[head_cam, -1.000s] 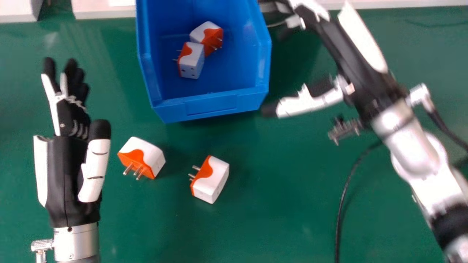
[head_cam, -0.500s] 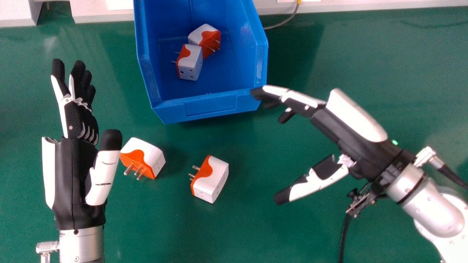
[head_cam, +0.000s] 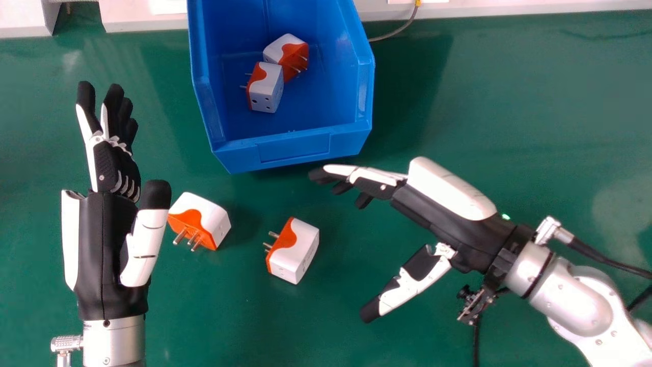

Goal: Pick all objects and put in blue box

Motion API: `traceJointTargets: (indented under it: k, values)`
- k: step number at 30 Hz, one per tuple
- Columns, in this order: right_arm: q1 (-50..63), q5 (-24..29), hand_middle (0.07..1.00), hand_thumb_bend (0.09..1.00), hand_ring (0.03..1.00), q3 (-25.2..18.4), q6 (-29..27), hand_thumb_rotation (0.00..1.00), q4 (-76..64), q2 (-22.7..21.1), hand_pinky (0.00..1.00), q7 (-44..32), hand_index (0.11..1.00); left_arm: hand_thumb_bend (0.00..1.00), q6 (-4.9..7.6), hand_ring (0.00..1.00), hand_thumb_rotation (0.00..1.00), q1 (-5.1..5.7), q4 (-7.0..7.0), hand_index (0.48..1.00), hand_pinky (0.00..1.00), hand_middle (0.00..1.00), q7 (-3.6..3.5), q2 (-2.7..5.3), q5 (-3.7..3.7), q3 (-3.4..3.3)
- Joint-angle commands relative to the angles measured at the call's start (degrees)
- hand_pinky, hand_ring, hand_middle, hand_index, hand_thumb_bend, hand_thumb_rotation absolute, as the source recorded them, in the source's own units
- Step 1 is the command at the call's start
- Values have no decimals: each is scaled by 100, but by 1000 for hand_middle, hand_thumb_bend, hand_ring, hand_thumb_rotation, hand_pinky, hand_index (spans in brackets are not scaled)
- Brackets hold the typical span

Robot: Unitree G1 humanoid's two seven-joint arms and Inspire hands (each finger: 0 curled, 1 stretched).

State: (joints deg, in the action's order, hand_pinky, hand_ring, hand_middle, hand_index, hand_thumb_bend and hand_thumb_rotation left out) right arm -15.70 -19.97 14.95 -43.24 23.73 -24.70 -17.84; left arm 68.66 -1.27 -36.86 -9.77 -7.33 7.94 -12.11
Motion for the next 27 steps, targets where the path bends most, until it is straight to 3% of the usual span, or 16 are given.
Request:
traceJointTargets:
  k: [1,9,15,19,23,27]
  values:
    - [-262,-69,865,951,796,62,-44,208,23,28,650,-8,875,672,40,1000,846,-8,92,1000,1000,1000,5,-12,9,28]
    - [-695,-474,869,954,786,386,-112,207,374,75,635,20,881,680,43,1000,847,-7,123,1000,1000,1000,-24,-31,60,59]
    - [-1015,-768,867,963,780,583,-192,205,645,71,625,52,882,675,64,1000,847,-8,94,1000,1000,1000,23,0,-26,58]
    - [-1178,-845,864,971,777,656,-172,202,618,71,630,2,882,671,53,1000,847,21,134,1000,1000,1000,27,-10,-17,59]
    - [-1392,-1036,863,975,776,750,-158,204,708,123,636,81,881,669,25,1000,846,21,139,1000,1000,1000,57,6,-70,55]
    - [-1624,-1211,862,979,776,842,-262,210,873,156,639,199,881,666,8,1000,846,22,148,1000,1000,1000,27,3,-13,82]
